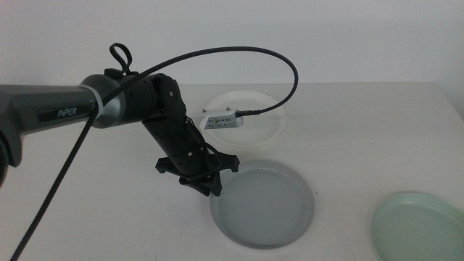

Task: Stack the three bowls on top of each other.

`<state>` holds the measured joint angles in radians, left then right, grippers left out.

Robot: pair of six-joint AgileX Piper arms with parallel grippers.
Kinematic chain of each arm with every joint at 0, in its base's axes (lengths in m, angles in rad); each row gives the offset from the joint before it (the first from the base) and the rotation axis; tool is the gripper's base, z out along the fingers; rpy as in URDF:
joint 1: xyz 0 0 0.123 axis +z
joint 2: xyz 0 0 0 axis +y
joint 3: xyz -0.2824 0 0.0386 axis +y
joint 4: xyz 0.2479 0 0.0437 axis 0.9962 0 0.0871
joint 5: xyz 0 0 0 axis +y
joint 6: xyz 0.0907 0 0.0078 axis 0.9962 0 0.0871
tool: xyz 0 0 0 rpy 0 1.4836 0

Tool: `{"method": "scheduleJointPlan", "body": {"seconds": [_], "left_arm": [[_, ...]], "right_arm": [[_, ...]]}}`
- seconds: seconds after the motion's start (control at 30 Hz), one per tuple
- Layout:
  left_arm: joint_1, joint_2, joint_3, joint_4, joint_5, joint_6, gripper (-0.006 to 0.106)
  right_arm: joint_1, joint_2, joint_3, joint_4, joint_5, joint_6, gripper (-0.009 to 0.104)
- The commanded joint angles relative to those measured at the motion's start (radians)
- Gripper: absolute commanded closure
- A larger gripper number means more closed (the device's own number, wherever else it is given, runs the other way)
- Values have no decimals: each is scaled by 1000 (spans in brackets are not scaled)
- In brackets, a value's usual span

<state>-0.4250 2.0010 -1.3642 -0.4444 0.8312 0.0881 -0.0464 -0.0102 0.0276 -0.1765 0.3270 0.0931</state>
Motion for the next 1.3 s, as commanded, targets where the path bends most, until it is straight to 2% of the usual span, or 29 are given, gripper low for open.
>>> {"method": "scheduleJointPlan", "body": {"seconds": [0.0, 0.17, 0.27, 0.4, 0.57, 0.67, 0.73, 1.27], "left_arm": [[-6, -52, -30, -31, -11, 6, 63], [-5, -66, -30, -19, 15, 24, 17], [6, -112, -30, -18, 18, 46, 3], [17, -200, -30, 25, -27, 15, 0], [18, -265, -35, 238, -148, -179, 0], [18, -256, -80, 368, -176, -230, 0], [18, -239, -118, 414, -196, -260, 0], [19, 179, -526, 598, -264, -518, 1]], "right_arm": [[1, -27, -6, -17, -74, -2, 41], [1, -27, -6, -17, -74, -2, 41], [1, -27, -6, -17, -74, -2, 41], [1, -27, -6, -17, -74, -2, 41], [1, -27, -6, -17, -74, -2, 41], [1, -27, -6, -17, -74, -2, 41], [1, -27, -6, -17, -74, -2, 41], [1, -27, -6, -17, -74, -2, 41]]}}
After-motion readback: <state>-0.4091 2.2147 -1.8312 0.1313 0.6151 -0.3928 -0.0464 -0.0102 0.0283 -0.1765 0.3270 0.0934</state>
